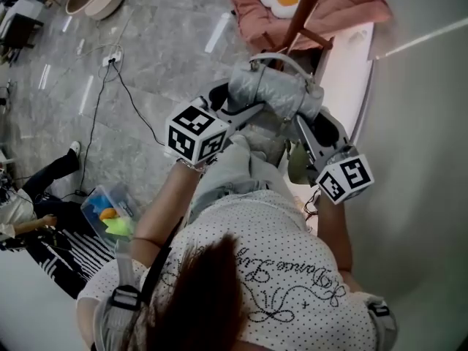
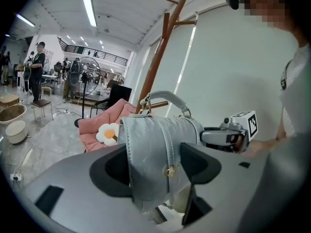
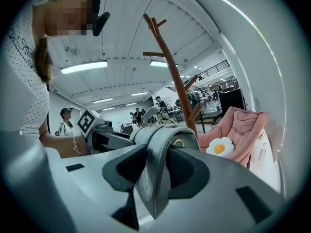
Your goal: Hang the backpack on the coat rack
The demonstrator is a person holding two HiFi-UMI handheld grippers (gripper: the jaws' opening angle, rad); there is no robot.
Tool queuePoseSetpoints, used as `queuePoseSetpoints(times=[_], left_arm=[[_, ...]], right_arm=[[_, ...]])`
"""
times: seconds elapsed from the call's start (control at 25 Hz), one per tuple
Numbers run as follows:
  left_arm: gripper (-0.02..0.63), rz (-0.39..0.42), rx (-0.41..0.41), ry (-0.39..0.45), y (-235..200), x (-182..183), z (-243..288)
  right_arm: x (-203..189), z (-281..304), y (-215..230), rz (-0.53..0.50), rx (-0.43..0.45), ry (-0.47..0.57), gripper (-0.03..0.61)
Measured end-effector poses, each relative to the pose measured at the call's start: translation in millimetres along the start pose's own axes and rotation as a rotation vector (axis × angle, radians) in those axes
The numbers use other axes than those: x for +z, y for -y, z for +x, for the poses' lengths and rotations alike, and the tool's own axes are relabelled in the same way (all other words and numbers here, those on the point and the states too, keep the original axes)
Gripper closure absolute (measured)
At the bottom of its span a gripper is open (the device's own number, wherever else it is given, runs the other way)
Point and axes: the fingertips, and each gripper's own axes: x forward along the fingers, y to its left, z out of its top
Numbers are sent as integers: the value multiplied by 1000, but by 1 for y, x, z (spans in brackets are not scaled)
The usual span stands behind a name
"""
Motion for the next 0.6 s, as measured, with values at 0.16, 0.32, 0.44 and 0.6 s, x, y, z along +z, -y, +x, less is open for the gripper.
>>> queuePoseSetpoints(times=[0.16, 0.32, 0.44, 0.6], left_arm=[[314, -3, -26, -28, -9, -15, -7], [314, 1, -52, -43, -12, -12, -9], [314, 4, -70, -61, -13, -12, -10], [314, -1, -89, -88, -19, -22, 0]], right_arm=[[-14, 9, -11, 20, -32, -25, 442], [-11, 11, -15, 24, -63, -50, 442], [-11, 12, -18, 39, -88, -65, 442], [-23, 16, -11, 70, -116, -84, 440]])
